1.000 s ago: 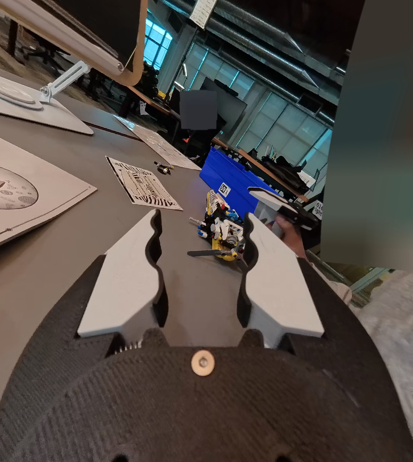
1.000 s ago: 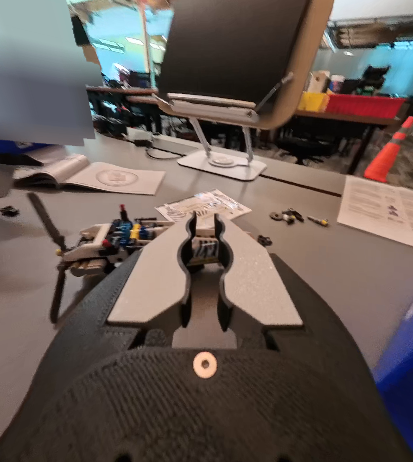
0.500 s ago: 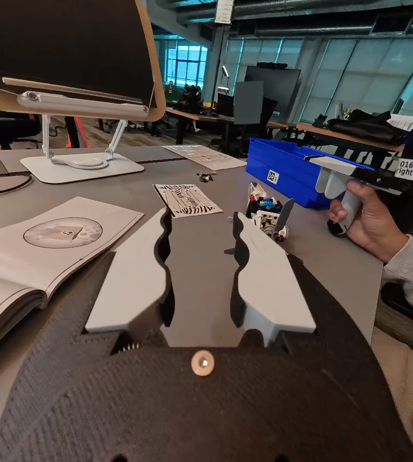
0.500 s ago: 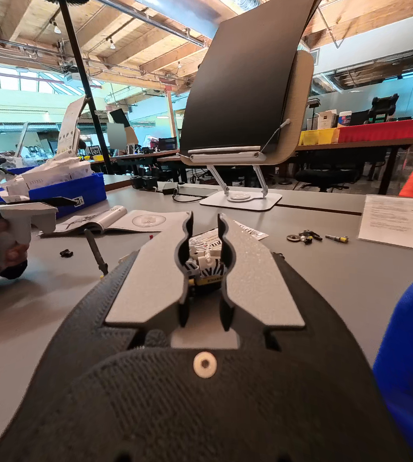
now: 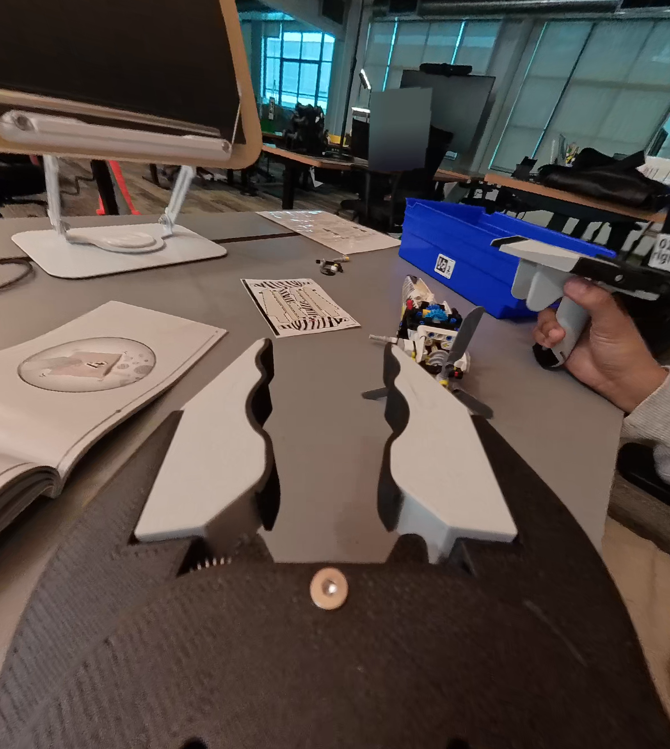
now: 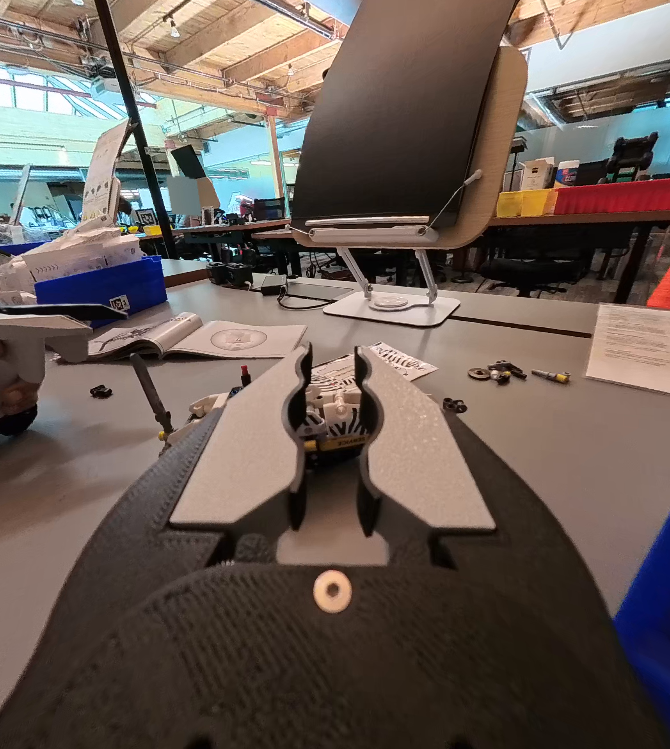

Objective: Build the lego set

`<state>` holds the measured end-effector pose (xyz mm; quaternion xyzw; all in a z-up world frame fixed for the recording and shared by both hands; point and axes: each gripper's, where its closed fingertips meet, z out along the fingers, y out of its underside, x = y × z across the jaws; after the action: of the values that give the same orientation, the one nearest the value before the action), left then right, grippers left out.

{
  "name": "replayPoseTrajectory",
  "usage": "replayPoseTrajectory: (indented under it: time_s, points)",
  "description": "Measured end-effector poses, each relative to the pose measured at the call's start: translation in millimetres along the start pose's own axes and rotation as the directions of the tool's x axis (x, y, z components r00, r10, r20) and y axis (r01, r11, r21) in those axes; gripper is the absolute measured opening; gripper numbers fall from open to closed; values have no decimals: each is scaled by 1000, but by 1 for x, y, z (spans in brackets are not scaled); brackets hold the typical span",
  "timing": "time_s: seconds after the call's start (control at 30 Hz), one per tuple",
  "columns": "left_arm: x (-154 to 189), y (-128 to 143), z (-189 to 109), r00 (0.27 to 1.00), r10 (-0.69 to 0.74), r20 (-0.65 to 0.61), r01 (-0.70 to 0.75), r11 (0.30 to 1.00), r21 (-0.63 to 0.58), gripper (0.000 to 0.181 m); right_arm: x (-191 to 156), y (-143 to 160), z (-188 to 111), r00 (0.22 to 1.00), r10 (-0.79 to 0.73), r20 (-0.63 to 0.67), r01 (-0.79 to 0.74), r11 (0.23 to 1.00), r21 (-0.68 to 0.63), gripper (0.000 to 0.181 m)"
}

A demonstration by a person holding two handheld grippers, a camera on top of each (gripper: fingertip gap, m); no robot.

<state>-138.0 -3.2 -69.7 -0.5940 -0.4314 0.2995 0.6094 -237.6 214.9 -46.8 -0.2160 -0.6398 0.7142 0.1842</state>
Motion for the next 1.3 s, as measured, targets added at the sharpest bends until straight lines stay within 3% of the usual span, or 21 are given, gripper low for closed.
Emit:
replayPoseTrajectory:
  time_s: [0.13, 0.3, 0.4, 0.47, 0.53, 0.6, 0.73, 0.8, 0.87, 0.93, 1.3]
  points:
    - [2, 10, 8, 996, -83, -32, 80, 994, -70, 64, 1, 0, 0, 1000, 12, 4, -12, 1000, 4, 18]
    - [6, 11, 10, 1000, 22, 17, -21, 996, -85, 72, -1, 2, 2, 1000, -1, 6, 2, 1000, -9, 18]
    - [-3, 6, 11, 979, 146, 140, -137, 988, -71, 113, -2, 2, 3, 1000, -9, 5, 9, 1000, -15, 18]
    - [-4, 0, 9, 949, 239, 205, -235, 971, -42, 119, -1, 2, 3, 1000, -10, 4, 10, 1000, -14, 18]
    - [-1, -5, 6, 914, 327, 242, -332, 943, -21, 112, -1, 2, 3, 1000, -9, 4, 9, 1000, -13, 19]
    - [2, -4, 4, 883, 391, 261, -398, 917, -28, 94, -1, 2, 3, 1000, -9, 3, 9, 1000, -11, 19]
    - [7, -6, 0, 861, 434, 265, -448, 894, -6, 75, -1, 1, 3, 1000, -11, 2, 11, 1000, -8, 19]
    - [6, -10, -3, 865, 416, 279, -439, 898, 21, 51, -1, 1, 3, 1000, -11, 2, 11, 1000, -7, 19]
    - [8, -14, -9, 881, 386, 272, -418, 906, 70, 0, -1, 1, 3, 1000, -10, 2, 10, 1000, -7, 19]
    - [6, -21, -14, 908, 307, 285, -355, 926, 133, 0, -1, 1, 3, 1000, -10, 2, 10, 1000, -7, 19]
    - [-8, -19, -13, 963, 141, 228, -175, 975, 135, 0, -2, 3, 5, 1000, -1, 12, 1, 1000, -18, 19]
